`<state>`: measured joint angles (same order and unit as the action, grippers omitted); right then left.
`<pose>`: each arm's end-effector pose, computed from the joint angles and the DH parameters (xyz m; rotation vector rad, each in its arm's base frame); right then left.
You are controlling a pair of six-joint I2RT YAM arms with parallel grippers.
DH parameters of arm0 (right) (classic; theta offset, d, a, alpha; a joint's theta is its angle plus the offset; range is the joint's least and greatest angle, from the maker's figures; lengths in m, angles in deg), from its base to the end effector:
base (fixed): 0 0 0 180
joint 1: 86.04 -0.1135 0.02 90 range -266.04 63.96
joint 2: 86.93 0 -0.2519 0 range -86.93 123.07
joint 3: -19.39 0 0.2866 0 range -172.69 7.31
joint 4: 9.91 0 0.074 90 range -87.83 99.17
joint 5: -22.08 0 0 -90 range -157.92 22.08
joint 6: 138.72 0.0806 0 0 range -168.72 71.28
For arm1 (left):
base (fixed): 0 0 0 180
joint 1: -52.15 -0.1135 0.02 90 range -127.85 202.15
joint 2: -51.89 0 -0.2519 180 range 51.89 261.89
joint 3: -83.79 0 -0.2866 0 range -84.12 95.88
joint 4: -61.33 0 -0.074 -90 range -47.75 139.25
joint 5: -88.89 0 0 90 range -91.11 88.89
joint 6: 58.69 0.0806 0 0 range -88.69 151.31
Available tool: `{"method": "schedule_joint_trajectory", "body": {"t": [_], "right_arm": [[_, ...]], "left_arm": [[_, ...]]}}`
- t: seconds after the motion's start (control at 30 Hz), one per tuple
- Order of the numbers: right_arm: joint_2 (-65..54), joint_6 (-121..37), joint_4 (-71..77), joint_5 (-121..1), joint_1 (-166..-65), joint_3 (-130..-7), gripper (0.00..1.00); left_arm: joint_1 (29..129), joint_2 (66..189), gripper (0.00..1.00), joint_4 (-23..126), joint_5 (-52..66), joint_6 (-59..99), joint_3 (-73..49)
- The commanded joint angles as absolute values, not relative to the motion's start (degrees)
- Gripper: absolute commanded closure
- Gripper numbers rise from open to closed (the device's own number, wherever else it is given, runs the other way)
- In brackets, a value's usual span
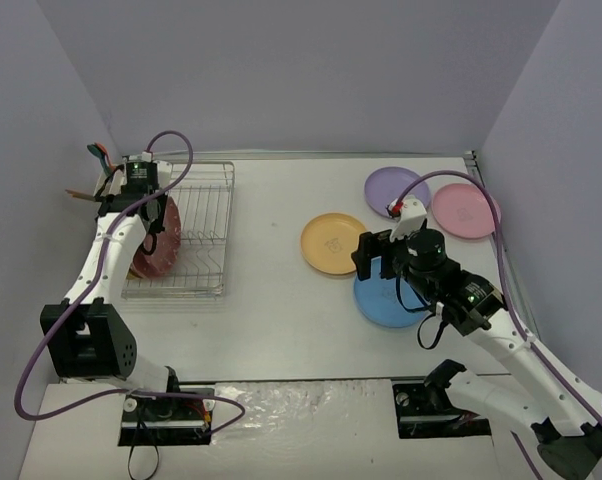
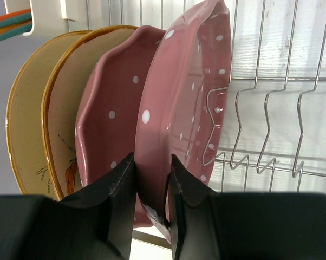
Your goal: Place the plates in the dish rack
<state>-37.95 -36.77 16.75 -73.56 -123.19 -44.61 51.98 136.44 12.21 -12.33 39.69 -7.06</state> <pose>0.2300 0.1643 0.3467 -0.3226 1.7748 0.5296 0.3908 0.0168 0.2799 0.0716 2.3481 0.3033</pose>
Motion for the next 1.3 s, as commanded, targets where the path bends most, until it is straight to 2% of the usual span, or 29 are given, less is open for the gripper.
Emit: {"method": "schedule_joint_trajectory", "body": {"t": [0.0,0.13,0.33,0.57,0.83,1.03,1.27], "right_arm": [[-35.9,-34.7,13.9,-76.4,-122.9,-43.8,0.09],[-33.4,-32.0,14.1,-77.7,-123.0,-41.2,0.09],[-29.6,-27.4,14.3,-78.7,-122.9,-37.1,0.11],[-29.4,-20.0,17.0,-85.4,-120.2,-33.9,0.12],[-27.2,-14.5,21.7,-87.2,-104.2,-33.1,0.14],[-19.3,-14.4,19.9,-79.2,-91.6,-31.2,0.18],[-14.9,-13.2,13.4,-73.6,-87.5,-27.0,0.25]], "left_arm": [[50.1,133.8,0.89,19.5,-14.7,39.8,-6.4],[50.1,133.6,0.75,20.3,-14.4,38.8,-7.2],[50.1,132.2,0.45,20.1,-13.1,37.0,-7.1],[50.2,130.5,0.34,18.2,-10.5,34.1,-5.2],[50.6,127.5,0.18,11.3,-4.8,25.0,0.1],[50.8,123.0,0.04,8.9,1.9,20.6,-0.2],[51.0,117.0,0.03,7.8,8.8,17.2,-3.6]]}}
